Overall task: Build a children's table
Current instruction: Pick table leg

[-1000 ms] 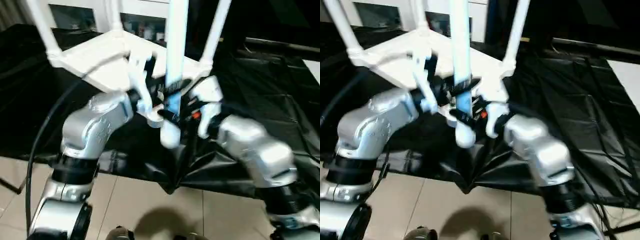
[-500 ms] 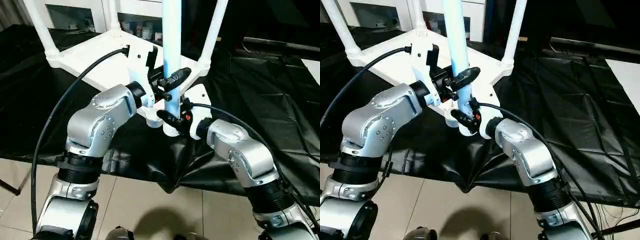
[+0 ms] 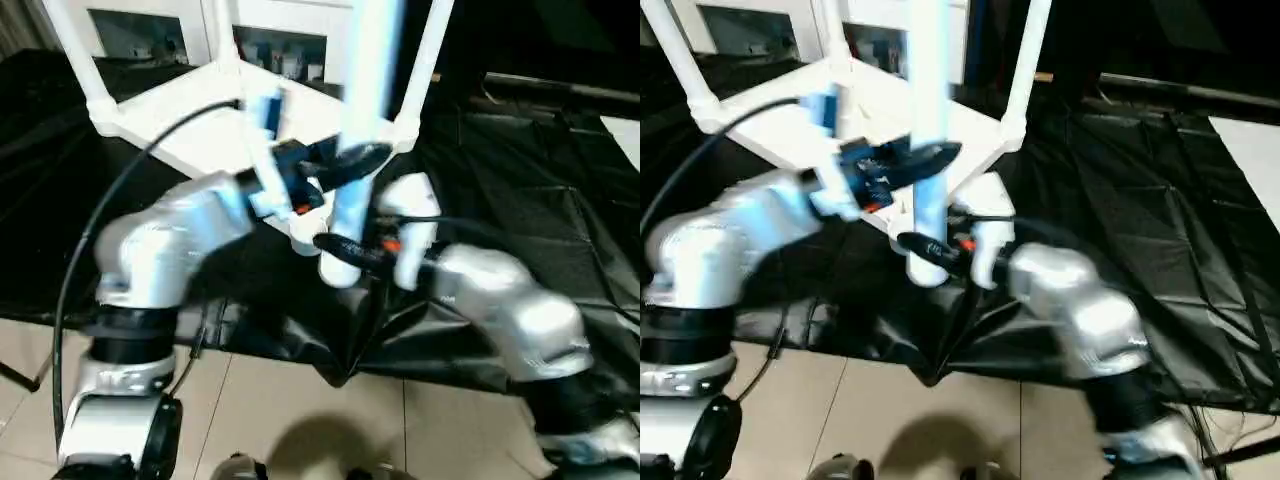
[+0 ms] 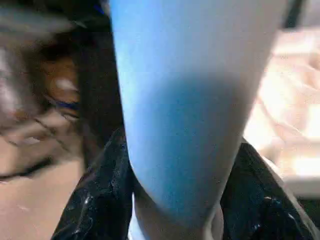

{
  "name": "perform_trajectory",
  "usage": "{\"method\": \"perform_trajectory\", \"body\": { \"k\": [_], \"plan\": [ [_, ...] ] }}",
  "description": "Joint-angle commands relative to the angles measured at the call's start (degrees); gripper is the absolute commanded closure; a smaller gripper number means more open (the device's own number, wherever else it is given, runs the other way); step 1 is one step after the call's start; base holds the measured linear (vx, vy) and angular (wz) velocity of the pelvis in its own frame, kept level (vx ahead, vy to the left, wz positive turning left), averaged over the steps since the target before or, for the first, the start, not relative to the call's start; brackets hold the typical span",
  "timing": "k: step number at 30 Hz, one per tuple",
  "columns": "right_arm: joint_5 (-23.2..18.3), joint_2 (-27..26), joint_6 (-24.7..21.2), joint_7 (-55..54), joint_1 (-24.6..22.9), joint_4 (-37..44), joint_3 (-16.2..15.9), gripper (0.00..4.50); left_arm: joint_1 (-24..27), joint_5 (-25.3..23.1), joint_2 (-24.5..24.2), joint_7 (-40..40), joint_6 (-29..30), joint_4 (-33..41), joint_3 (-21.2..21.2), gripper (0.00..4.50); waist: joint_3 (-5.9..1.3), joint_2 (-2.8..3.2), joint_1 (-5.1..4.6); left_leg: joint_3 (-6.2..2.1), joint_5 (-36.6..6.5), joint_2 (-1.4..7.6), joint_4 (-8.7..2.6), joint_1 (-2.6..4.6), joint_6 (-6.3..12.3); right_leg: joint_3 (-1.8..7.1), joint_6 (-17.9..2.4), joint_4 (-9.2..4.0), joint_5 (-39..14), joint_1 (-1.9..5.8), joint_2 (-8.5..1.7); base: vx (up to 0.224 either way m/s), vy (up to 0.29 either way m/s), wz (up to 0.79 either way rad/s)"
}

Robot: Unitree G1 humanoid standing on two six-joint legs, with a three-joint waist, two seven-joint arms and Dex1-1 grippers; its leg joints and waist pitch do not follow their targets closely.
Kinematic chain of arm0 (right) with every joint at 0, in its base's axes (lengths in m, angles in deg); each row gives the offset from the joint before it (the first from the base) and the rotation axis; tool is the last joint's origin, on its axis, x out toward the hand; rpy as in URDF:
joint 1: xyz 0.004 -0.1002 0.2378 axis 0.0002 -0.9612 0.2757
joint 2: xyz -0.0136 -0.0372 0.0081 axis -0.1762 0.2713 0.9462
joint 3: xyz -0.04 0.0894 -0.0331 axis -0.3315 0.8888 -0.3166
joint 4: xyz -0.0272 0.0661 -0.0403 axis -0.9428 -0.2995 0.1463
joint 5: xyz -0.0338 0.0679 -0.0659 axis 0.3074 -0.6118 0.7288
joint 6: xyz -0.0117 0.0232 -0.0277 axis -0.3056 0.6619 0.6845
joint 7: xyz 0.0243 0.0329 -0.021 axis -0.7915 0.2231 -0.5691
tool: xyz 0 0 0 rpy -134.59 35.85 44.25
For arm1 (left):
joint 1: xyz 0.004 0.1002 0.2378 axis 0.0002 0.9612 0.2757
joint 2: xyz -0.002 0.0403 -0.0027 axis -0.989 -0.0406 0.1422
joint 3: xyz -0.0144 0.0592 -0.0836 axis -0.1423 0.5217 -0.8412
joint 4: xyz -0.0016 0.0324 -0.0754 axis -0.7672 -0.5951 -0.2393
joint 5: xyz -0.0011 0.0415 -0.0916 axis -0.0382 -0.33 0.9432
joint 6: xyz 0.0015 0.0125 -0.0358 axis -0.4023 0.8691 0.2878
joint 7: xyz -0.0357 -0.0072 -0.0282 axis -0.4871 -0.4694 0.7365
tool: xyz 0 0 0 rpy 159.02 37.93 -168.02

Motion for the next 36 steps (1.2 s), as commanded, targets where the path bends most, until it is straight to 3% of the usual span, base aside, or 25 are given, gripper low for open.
{"method": "perform_trajectory", "body": {
  "k": [1, 5, 6, 8, 12, 14, 15, 21, 25, 26, 30, 33, 36],
  "plan": [
    [-3.9, 1.6, -2.6, 2.8, -0.1, 0.8, 3.9, 2.63, 1.3, 3.3, -1.3, 7.3, 2.2, 3.0, 3.0, 1.36, -4.21, 0.41, 0.2, -1.21, -4.8, 3.48, -3.53, 0.86, 3.49, 4.22, -12.3, -4.18, -4.5, 3.89, -5.58, 0.0, 0.0, 0.0],
    [-7.7, 6.0, -6.4, 11.0, -0.4, 2.2, 4.0, 2.63, 2.1, 4.7, -3.8, 13.9, 4.4, 3.7, 4.4, 1.25, -4.01, 0.61, 0.35, -1.2, -5.8, 3.45, -3.6, 1.05, 2.99, 4.18, -10.6, -4.66, -8.2, 3.79, -5.42, 0.0, 0.0, 0.0],
    [-8.1, 9.0, -7.0, 14.8, -0.6, 2.5, 2.4, 2.63, 1.7, 5.5, -4.4, 15.0, 5.9, 3.0, 4.4, 1.25, -3.95, 0.65, 0.35, -1.19, -5.7, 3.49, -3.63, 1.05, 2.73, 4.23, -10.7, -4.63, -8.4, 3.71, -5.4, 0.0, 0.0, 0.0],
    [-7.7, 13.0, -7.8, 19.1, -0.8, 3.1, -0.4, 2.64, 1.2, 3.9, -5.7, 16.2, 5.8, 2.1, 6.1, 1.25, -3.85, 0.84, 0.9, -1.14, -6.2, 3.55, -3.56, 1.34, 2.58, 4.27, -10.6, -4.79, -9.0, 3.5, -5.31, 0.0, 0.0, 0.0],
    [-6.8, 15.1, -8.2, 21.3, -0.8, 3.2, -1.8, 2.64, 0.8, 0.9, -6.4, 17.1, 3.3, 0.9, 8.4, 1.25, -3.85, 0.5, 0.94, -1.29, -6.2, 3.32, -3.58, 0.92, 2.59, 4.2, -9.6, -5.16, -11.2, 3.86, -5.47, 0.0, 0.0, 0.0],
    [-6.3, 16.0, -8.3, 22.0, -0.6, 3.3, -2.6, 2.64, 0.4, -0.4, -6.0, 16.6, 2.0, -0.1, 8.8, 1.25, -3.85, 0.71, 0.95, -1.36, -6.0, 3.45, -3.6, 0.91, 2.4, 4.17, -9.7, -5.06, -11.1, 3.79, -5.49, 0.0, 0.0, 0.0],
    [-5.7, 16.7, -8.3, 22.7, -0.5, 3.3, -3.3, 2.64, -0.1, -1.7, -5.4, 15.8, 0.9, -1.3, 8.8, 1.25, -3.88, 0.49, 0.9, -1.35, -6.1, 3.44, -3.54, 0.87, 2.42, 4.11, -9.8, -5.07, -10.6, 3.87, -5.42, 0.0, 0.0, 0.0],
    [-2.0, 19.5, -6.9, 25.5, 0.1, 3.5, -7.6, 2.64, -1.5, -5.4, -5.5, 14.6, 0.4, -4.2, 10.8, 1.25, -4.05, 0.52, 0.95, -1.46, -4.8, 3.48, -3.43, 0.7, 3.21, 4.11, -10.7, -4.71, -7.7, 4.02, -5.54, 0.0, 0.0, 0.0],
    [-0.9, 19.8, -6.3, 26.1, 0.3, 3.4, -8.8, 2.64, -2.3, -2.9, -4.2, 14.8, 1.1, -5.4, 8.6, 1.25, -3.97, 0.45, 1.01, -1.34, -5.6, 3.43, -3.38, 0.78, 3.25, 4.13, -11.2, -4.92, -8.8, 3.95, -5.64, 0.0, 0.0, 0.0],
    [-0.7, 19.7, -6.2, 26.1, 0.6, 3.2, -8.8, 2.64, -2.5, -0.2, -3.8, 15.9, 2.7, -5.5, 7.2, 1.25, -3.97, 0.48, 1.02, -1.37, -5.5, 3.46, -3.39, 0.79, 3.3, 4.08, -11.5, -4.84, -8.8, 3.92, -5.61, 0.0, 0.0, 0.0],
    [-0.5, 19.8, -5.9, 26.4, 1.0, 2.8, -8.9, 2.64, -2.8, 2.9, -3.3, 16.3, 5.4, -5.9, 5.0, 1.61, -3.87, 0.44, 0.98, -1.33, -5.9, 3.5, -3.39, 0.91, 3.25, 4.07, -12.2, -4.79, -9.1, 3.8, -5.6, 0.0, 0.0, 0.0],
    [0.0, 19.7, -5.4, 26.7, 1.2, 2.4, -9.0, 2.64, -2.5, 2.8, -3.3, 15.5, 6.1, -6.0, 4.9, 2.0, -3.91, 0.45, 0.97, -1.4, -5.4, 3.57, -3.42, 0.87, 3.57, 4.1, -11.9, -4.76, -8.8, 3.86, -5.58, 0.0, 0.0, 0.0],
    [0.3, 19.6, -5.2, 26.9, 1.4, 2.1, -9.0, 2.64, -2.2, 2.1, -3.3, 14.5, 6.3, -6.1, 5.2, 2.07, -3.86, 0.4, 0.97, -1.39, -5.6, 3.61, -3.45, 0.92, 3.7, 4.1, -11.8, -4.8, -9.0, 3.83, -5.63, 0.0, 0.0, 0.0]
  ]
}}
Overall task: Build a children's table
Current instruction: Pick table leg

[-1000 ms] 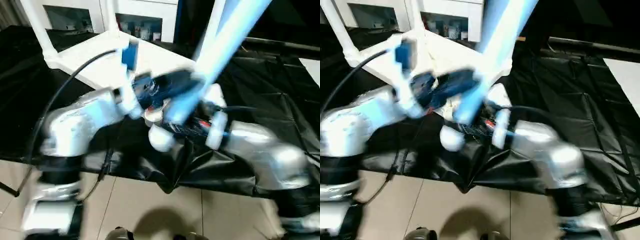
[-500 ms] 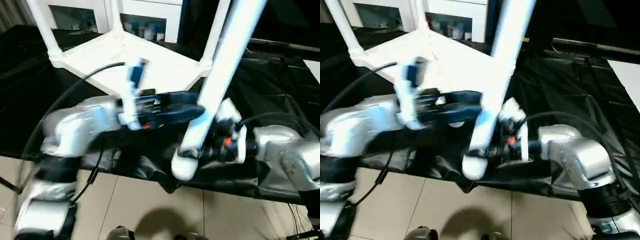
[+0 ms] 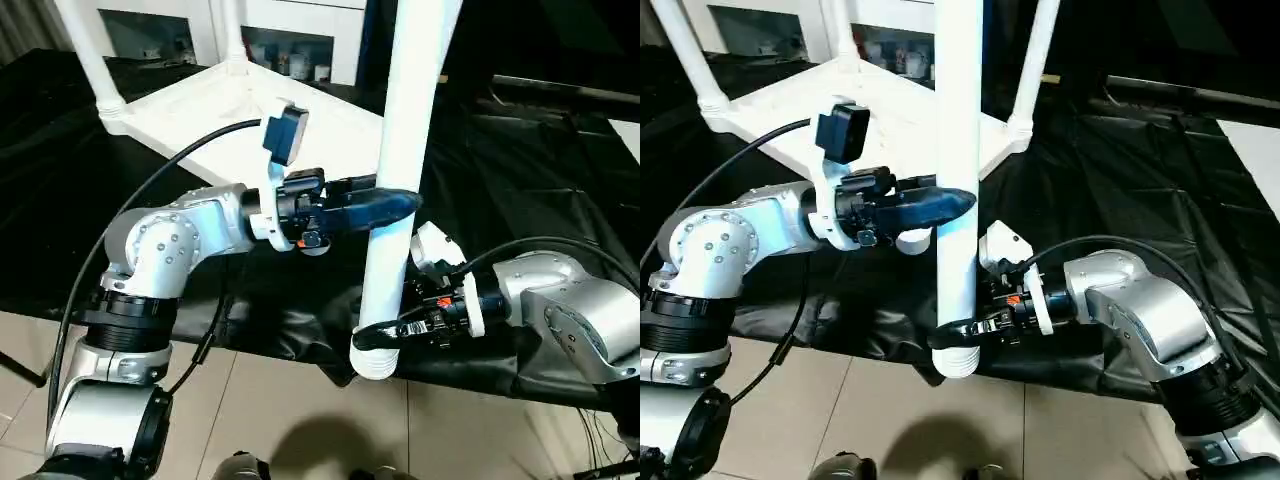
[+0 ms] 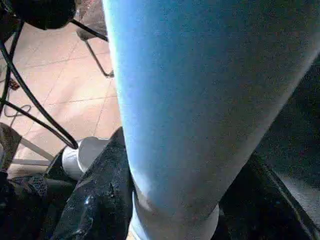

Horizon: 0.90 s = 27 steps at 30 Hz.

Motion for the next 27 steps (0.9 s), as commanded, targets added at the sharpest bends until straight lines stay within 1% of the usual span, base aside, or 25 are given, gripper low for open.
{"method": "perform_trajectory", "body": {
  "k": [1, 2, 3, 5, 7, 9, 11, 13, 14, 15, 16, 17, 18, 19, 20, 21, 22, 23, 24, 25, 26, 27],
  "plan": [
    [0.3, 0.0, 1.0, 0.6, 1.0, 0.0, 0.0, 2.64, 0.0, -0.2, 0.3, -1.0, 0.6, -0.1, 0.2, 2.19, -4.0, 0.15, 0.03, -1.37, -5.7, 3.58, -3.52, 0.86, 3.69, 4.1, -11.8, -4.81, -9.2, 3.72, -5.64, 0.0, 0.0, 0.0],
    [0.3, 0.0, 1.0, 0.6, 1.1, -0.1, 0.1, 2.64, 0.0, -0.3, 0.5, -1.5, 0.6, -0.3, 0.1, 2.19, -4.0, 0.06, 0.03, -1.36, -5.6, 3.56, -3.49, 0.85, 3.66, 4.13, -11.6, -4.84, -9.4, 3.71, -5.65, 0.0, 0.0, 0.0],
    [0.4, -0.1, 1.1, 0.6, 1.1, -0.1, 0.1, 2.64, -0.1, -0.2, 0.5, -1.8, 0.7, -0.4, 0.0, 2.43, -3.97, 0.04, 0.01, -1.36, -5.6, 3.58, -3.5, 0.83, 3.63, 4.12, -11.6, -4.84, -9.6, 3.71, -5.64, 0.0, 0.0, 0.0],
    [0.5, -0.2, 1.3, 0.5, 1.4, -0.4, 0.1, 2.64, -0.2, -1.0, 0.9, -2.7, 0.2, -0.7, 0.0, 2.44, -4.01, 0.08, 0.0, -1.36, -5.6, 3.54, -3.48, 0.82, 3.71, 4.11, -11.5, -4.9, -9.7, 3.72, -5.61, 0.0, 0.0, 0.0],
    [0.7, -0.3, 1.4, 0.5, 1.5, -0.6, 0.2, 2.64, -0.3, -1.2, 1.2, -3.1, 0.1, -0.8, -0.1, 2.52, -4.02, -0.01, 0.0, -1.38, -5.4, 3.55, -3.48, 0.77, 3.79, 4.1, -11.2, -4.94, -9.8, 3.76, -5.61, 0.0, 0.0, 0.0],
    [0.8, -0.4, 1.5, 0.4, 1.6, -0.6, 0.2, 2.64, -0.4, -1.4, 1.4, -3.5, -0.1, -0.8, -0.3, 2.61, -4.06, 0.02, 0.03, -1.38, -5.2, 3.54, -3.46, 0.75, 3.81, 4.1, -11.2, -4.93, -9.8, 3.78, -5.64, 0.0, 0.0, 0.0],
    [0.8, -1.0, 2.1, -0.1, 1.7, -0.9, 0.8, 2.64, -0.6, -2.8, 2.2, -5.0, -2.3, -1.2, -1.0, 2.61, -3.99, 0.09, 0.0, -1.39, -5.5, 3.56, -3.49, 0.77, 3.85, 4.08, -11.1, -5.06, -10.1, 3.68, -5.61, 0.0, 0.0, 0.0],
    [1.1, -2.7, 3.4, -2.5, 1.8, -1.4, 2.4, 2.64, -1.2, -4.0, 2.7, -6.6, -4.8, -1.7, -1.8, 2.64, -4.04, -0.11, -0.03, -1.39, -5.5, 3.56, -3.51, 0.72, 3.73, 4.07, -11.1, -5.1, -10.1, 3.72, -5.68, 0.0, 0.0, 0.0],
    [1.1, -3.1, 3.7, -3.3, 1.9, -1.5, 2.9, 1.94, -1.4, -4.2, 2.7, -7.0, -5.2, -1.8, -2.0, 2.66, -4.1, -0.06, -0.06, -1.4, -5.2, 3.53, -3.48, 0.73, 3.71, 4.05, -11.1, -4.99, -9.7, 3.72, -5.67, 0.0, 0.0, 0.0],
    [-1.2, -5.8, 2.3, -6.5, 2.7, -2.8, 6.1, 1.94, -2.1, -4.7, 2.8, -8.1, -6.8, -2.7, -3.4, 2.66, -3.99, -0.02, -0.11, -1.35, -5.2, 3.47, -3.49, 0.69, 3.82, 4.07, -11.2, -5.01, -9.6, 3.61, -5.65, 0.0, 0.0, 0.0],
    [-3.8, -7.0, 0.6, -7.5, 3.0, -2.6, 8.4, 1.94, -2.5, -5.5, 2.7, -9.3, -8.5, -3.1, -4.5, 2.67, -3.95, -0.17, -0.27, -1.37, -5.4, 3.3, -3.5, 0.6, 3.76, 3.93, -10.6, -5.03, -10.2, 3.66, -5.47, 0.0, 0.0, 0.0],
    [-3.8, -7.0, 0.6, -7.5, 3.0, -2.6, 8.4, 1.91, -2.5, -5.5, 2.7, -9.3, -8.5, -3.1, -4.5, 2.68, -3.95, -0.17, -0.27, -1.37, -5.4, 3.3, -3.5, 0.6, 3.76, 3.93, -10.6, -5.03, -10.2, 3.66, -5.47, 0.0, 0.0, 0.0],
    [-4.2, -7.4, 0.3, -8.8, 2.9, -1.8, 9.5, 1.66, -3.0, -5.8, 2.7, -10.9, -9.0, -3.8, -5.6, 2.73, -3.96, 0.03, -0.11, -1.4, -5.2, 3.48, -3.53, 0.97, 3.59, 4.0, -10.3, -5.04, -10.7, 3.54, -5.55, 0.0, 0.0, 0.0],
    [-4.6, -7.8, -0.2, -10.1, 2.9, -1.6, 10.4, 1.66, -3.5, -6.2, 2.8, -12.4, -9.3, -4.3, -6.2, 2.73, -3.86, 0.1, -0.06, -1.39, -5.1, 3.58, -3.59, 0.95, 3.5, 4.07, -10.4, -5.01, -10.4, 3.43, -5.52, 0.0, 0.0, 0.0],
    [-4.6, -7.9, -0.3, -10.1, 2.9, -1.6, 10.4, 1.5, -3.5, -6.2, 2.8, -12.5, -9.4, -4.3, -6.2, 2.78, -4.0, 0.21, -0.05, -1.39, -4.5, 3.55, -3.53, 0.96, 3.55, 4.05, -10.6, -4.79, -8.8, 3.46, -5.42, 0.0, 0.0, 0.0],
    [-4.8, -8.2, -0.6, -10.9, 2.9, -1.5, 10.9, 1.5, -3.8, -6.5, 2.8, -13.3, -9.5, -4.7, -6.6, 2.78, -4.0, 0.21, -0.07, -1.37, -4.2, 3.51, -3.51, 0.93, 3.74, 4.05, -10.8, -4.69, -7.8, 3.45, -5.36, 0.0, 0.0, 0.0],
    [-6.7, -9.1, -2.0, -12.4, 3.1, -1.3, 12.9, 1.49, -4.5, -6.6, 3.0, -15.3, -9.4, -5.3, -7.6, 2.78, -3.97, 0.24, -0.04, -1.39, -3.7, 3.52, -3.55, 0.88, 4.09, 4.0, -11.2, -4.62, -6.6, 3.47, -5.45, 0.0, 0.0, 0.0],
    [-7.6, -9.4, -2.5, -12.8, 3.1, -1.0, 14.0, 1.49, -4.7, -6.6, 3.2, -16.2, -9.5, -5.4, -8.1, 2.78, -3.97, 0.35, -0.04, -1.43, -3.5, 3.58, -3.59, 0.89, 4.19, 4.02, -11.6, -4.51, -5.9, 3.49, -5.48, 0.0, 0.0, 0.0],
    [-8.1, -9.6, -2.9, -13.0, 3.0, -0.8, 14.6, 1.49, -4.8, -6.5, 3.4, -16.7, -9.4, -5.4, -8.4, 2.78, -4.08, 0.28, 0.01, -1.48, -3.2, 3.67, -3.55, 0.89, 4.46, 3.97, -12.4, -4.35, -4.5, 3.56, -5.6, 0.0, 0.0, 0.0],
    [-8.7, -9.7, -3.3, -13.3, 3.0, -0.6, 15.2, 1.49, -4.9, -6.3, 3.5, -17.2, -9.2, -5.2, -8.7, 2.78, -4.06, 0.31, 0.04, -1.47, -3.2, 3.69, -3.55, 0.89, 4.54, 3.99, -12.6, -4.31, -4.1, 3.57, -5.64, 0.0, 0.0, 0.0],
    [-9.4, -9.9, -3.7, -13.5, 3.0, -0.6, 15.8, 1.49, -4.9, -6.0, 3.8, -18.0, -9.1, -5.2, -9.1, 2.78, -3.99, 0.17, 0.01, -1.37, -3.3, 3.57, -3.53, 0.77, 4.61, 4.02, -12.8, -4.34, -3.7, 3.63, -5.65, 0.0, 0.0, 0.0],
    [-9.9, -10.1, -4.1, -13.7, 3.1, -0.6, 16.3, 1.49, -5.0, -5.8, 4.0, -18.5, -9.2, -5.3, -9.3, 2.78, -3.98, 0.17, 0.02, -1.38, -3.3, 3.57, -3.55, 0.75, 4.66, 4.03, -12.8, -4.3, -3.7, 3.69, -5.69, 0.0, 0.0, 0.0]
  ]
}}
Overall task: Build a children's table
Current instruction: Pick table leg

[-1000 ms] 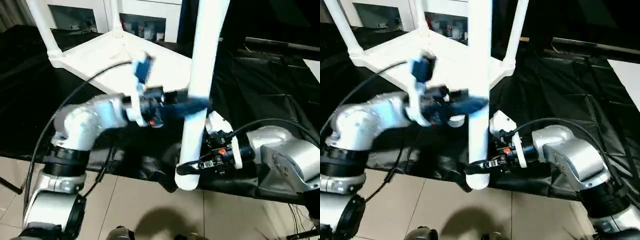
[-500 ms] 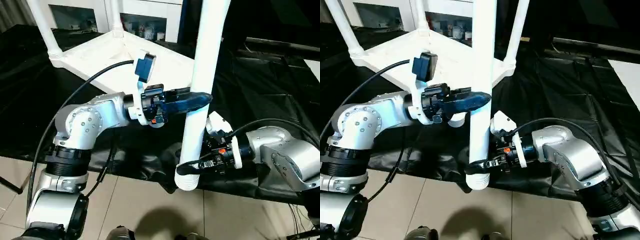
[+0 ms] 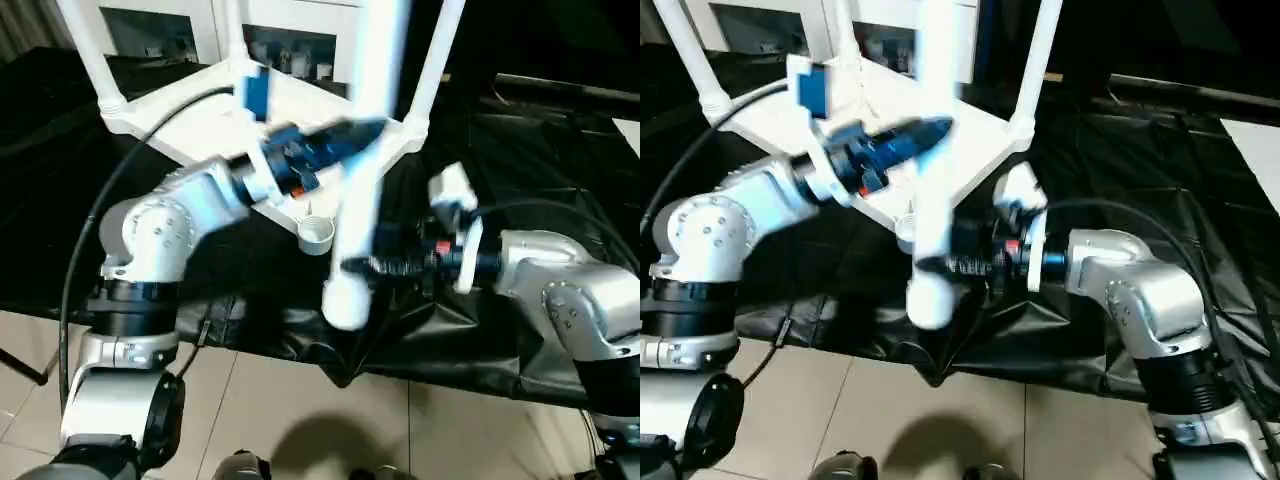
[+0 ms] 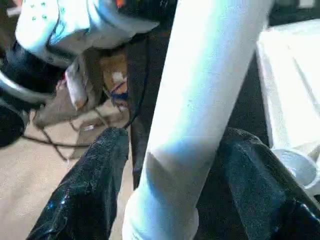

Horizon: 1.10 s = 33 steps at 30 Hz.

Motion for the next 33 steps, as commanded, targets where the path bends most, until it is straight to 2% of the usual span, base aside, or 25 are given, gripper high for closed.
{"method": "perform_trajectory", "body": {
  "k": [1, 6, 10, 14, 15, 18, 21, 25, 30, 33],
  "plan": [
    [-2.2, -0.2, -1.0, 0.0, 0.6, 2.3, 1.4, 1.49, -0.8, -0.2, 0.4, -1.6, -0.1, -0.2, -0.9, 2.78, -3.97, 0.06, -0.01, -1.38, -3.7, 3.56, -3.55, 0.93, 4.31, 4.01, -12.7, -4.15, -4.3, 3.67, -5.67, 0.0, 0.0, 0.0],
    [-5.8, -1.8, -4.2, -2.1, 1.1, 2.7, 3.6, 1.49, -1.2, 0.5, 1.4, -3.4, 0.2, -0.5, -2.0, 2.78, -3.86, -0.07, -0.1, -1.3, -3.9, 3.45, -3.62, 0.96, 4.05, 4.01, -12.0, -4.54, -6.5, 3.68, -5.72, 0.0, 0.0, 0.0],
    [-6.5, -2.8, -6.2, -3.8, 1.3, 2.6, 3.4, 1.49, -1.2, 0.8, 1.8, -3.8, 0.4, -0.7, -2.3, 2.78, -3.79, -0.06, -0.08, -1.31, -4.3, 3.47, -3.72, 1.0, 3.52, 3.98, -11.3, -4.7, -8.1, 3.54, -5.67, 0.0, 0.0, 0.0],
    [-4.4, -4.6, -8.0, -7.6, 2.1, 0.1, 2.6, 1.49, -0.6, 1.4, 1.7, -1.6, 0.4, 0.4, -1.7, 2.78, -3.78, -0.02, -0.21, -1.36, -4.4, 3.52, -3.84, 1.06, 2.78, 4.01, -11.0, -4.73, -8.4, 3.43, -5.75, 0.0, 0.0, 0.0],
    [-3.6, -5.3, -8.0, -8.6, 2.7, -1.6, 2.5, 1.49, 0.1, 2.0, 1.5, 1.3, 0.0, 1.5, -1.0, 2.78, -3.81, -0.05, -0.29, -1.28, -4.1, 3.4, -3.87, 1.0, 2.46, 4.04, -10.9, -4.8, -8.9, 3.42, -5.79, 0.0, 0.0, 0.0],
    [-3.7, -5.3, -8.0, -8.4, 3.2, -2.5, 2.2, 1.49, 0.7, 3.6, 1.5, 4.4, 0.5, 2.6, -0.6, 2.78, -3.85, 0.06, -0.14, -1.28, -3.5, 3.6, -3.91, 1.09, 2.23, 4.11, -11.3, -4.55, -7.2, 3.44, -5.85, 0.0, 0.0, 0.0],
    [-3.5, -4.4, -7.6, -6.7, 3.7, -2.9, 1.2, 1.49, 0.9, 5.3, 1.5, 6.6, 1.6, 3.0, -0.6, 2.78, -3.97, 0.02, -0.12, -1.27, -2.9, 3.61, -3.94, 1.02, 2.83, 4.06, -11.6, -4.28, -4.7, 3.63, -5.82, 0.0, 0.0, 0.0],
    [-3.7, -2.9, -7.3, -3.6, 3.7, -2.2, 0.1, 1.49, 1.2, 6.2, 0.9, 8.9, 2.5, 3.5, -0.1, 2.78, -4.01, 0.03, -0.12, -1.26, -2.7, 3.64, -3.94, 1.0, 3.17, 4.08, -11.8, -4.23, -4.1, 3.72, -5.87, 0.0, 0.0, 0.0],
    [-5.2, 1.2, -6.1, 7.4, 3.5, 0.2, -2.4, 1.49, 2.1, 7.9, -2.0, 15.5, 6.2, 5.4, 2.5, 2.78, -3.87, 0.0, -0.11, -1.21, -2.5, 3.68, -3.9, 0.97, 4.18, 4.11, -12.3, -4.03, -2.8, 3.74, -5.8, 0.0, 0.0, 0.0],
    [-5.4, 1.8, -6.0, 9.3, 3.6, 0.7, -3.2, 1.49, 2.1, 8.3, -2.0, 15.8, 6.5, 5.5, 2.6, 2.78, -3.83, -0.05, -0.1, -1.13, -3.1, 3.67, -3.84, 1.03, 4.28, 4.14, -12.6, -4.21, -3.9, 3.69, -5.89, 0.0, 0.0, 0.0]
  ]
}}
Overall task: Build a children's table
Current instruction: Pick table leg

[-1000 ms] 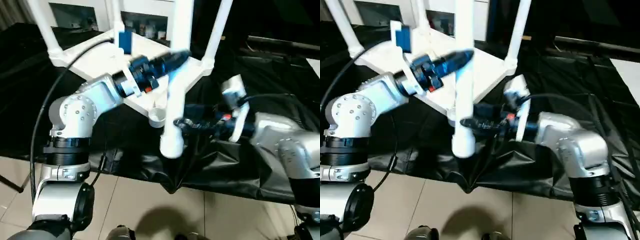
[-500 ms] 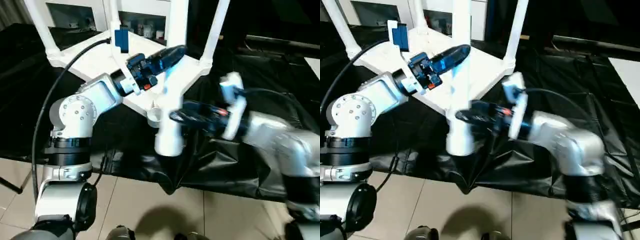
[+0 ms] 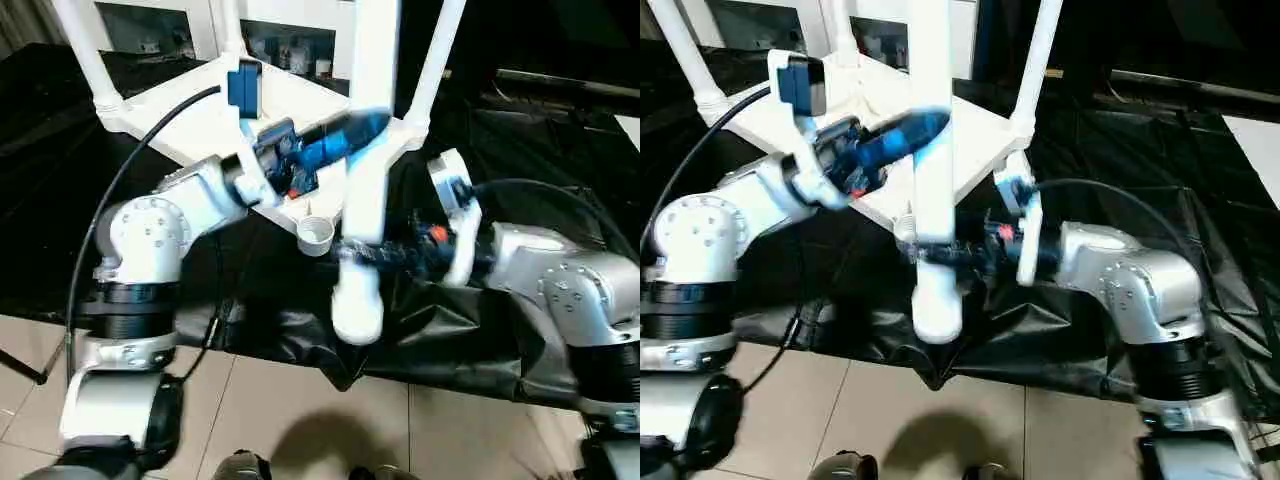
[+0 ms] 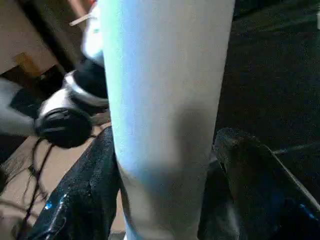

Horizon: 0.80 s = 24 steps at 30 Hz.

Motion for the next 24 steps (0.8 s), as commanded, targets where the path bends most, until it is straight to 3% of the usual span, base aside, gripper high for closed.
{"method": "perform_trajectory", "body": {
  "k": [1, 24],
  "plan": [
    [-0.1, 0.9, 0.6, 1.7, 0.7, 1.1, -0.6, 1.49, 0.0, 1.2, -0.2, 1.5, 0.8, 1.8, 0.9, 2.78, -3.79, -0.05, -0.05, -1.26, -3.3, 3.69, -3.54, 1.07, 4.1, 4.15, -12.6, -3.89, -4.7, 3.66, -5.89, 0.0, 0.0, 0.0],
    [0.7, 0.8, 1.8, 6.3, 0.7, 0.7, -3.9, 1.49, -0.3, 0.8, 0.1, 2.5, -0.1, 1.4, 0.4, 2.78, -3.59, -0.12, -0.16, -1.33, -3.8, 3.72, -3.68, 1.1, 3.71, 4.15, -12.0, -4.1, -6.6, 3.57, -5.82, 0.0, 0.0, 0.0]
  ]
}}
